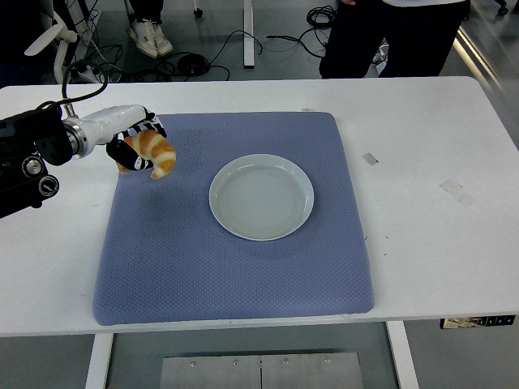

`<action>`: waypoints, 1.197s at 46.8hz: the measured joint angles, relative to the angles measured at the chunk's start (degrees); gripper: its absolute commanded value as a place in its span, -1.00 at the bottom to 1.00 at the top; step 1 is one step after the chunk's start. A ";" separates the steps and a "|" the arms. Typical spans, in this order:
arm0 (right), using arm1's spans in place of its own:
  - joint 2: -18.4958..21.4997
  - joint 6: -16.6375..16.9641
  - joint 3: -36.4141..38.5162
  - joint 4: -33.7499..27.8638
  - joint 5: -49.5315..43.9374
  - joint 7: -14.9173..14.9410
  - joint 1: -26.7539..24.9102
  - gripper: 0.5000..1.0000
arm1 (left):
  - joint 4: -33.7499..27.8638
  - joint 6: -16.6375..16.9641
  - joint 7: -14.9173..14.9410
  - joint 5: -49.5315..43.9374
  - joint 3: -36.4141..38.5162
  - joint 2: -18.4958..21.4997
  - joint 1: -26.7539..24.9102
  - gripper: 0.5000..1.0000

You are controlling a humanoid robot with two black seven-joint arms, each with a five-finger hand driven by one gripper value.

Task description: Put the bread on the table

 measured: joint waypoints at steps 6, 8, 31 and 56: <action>0.00 0.00 0.01 0.00 0.00 0.00 0.00 1.00 | 0.05 0.48 -0.21 -0.13 -0.05 -0.33 0.94 -1.00; 0.00 0.00 0.01 0.00 0.00 0.00 0.00 1.00 | 0.05 0.67 -0.22 -0.14 -0.06 -0.48 1.25 -1.00; 0.00 0.00 0.01 0.00 0.00 0.00 0.00 1.00 | 0.12 1.24 -0.30 -0.10 -0.01 -1.72 1.62 0.34; 0.00 0.00 0.01 0.00 0.00 0.01 0.00 1.00 | 0.04 1.08 -0.83 -1.30 -0.25 -1.65 1.61 0.74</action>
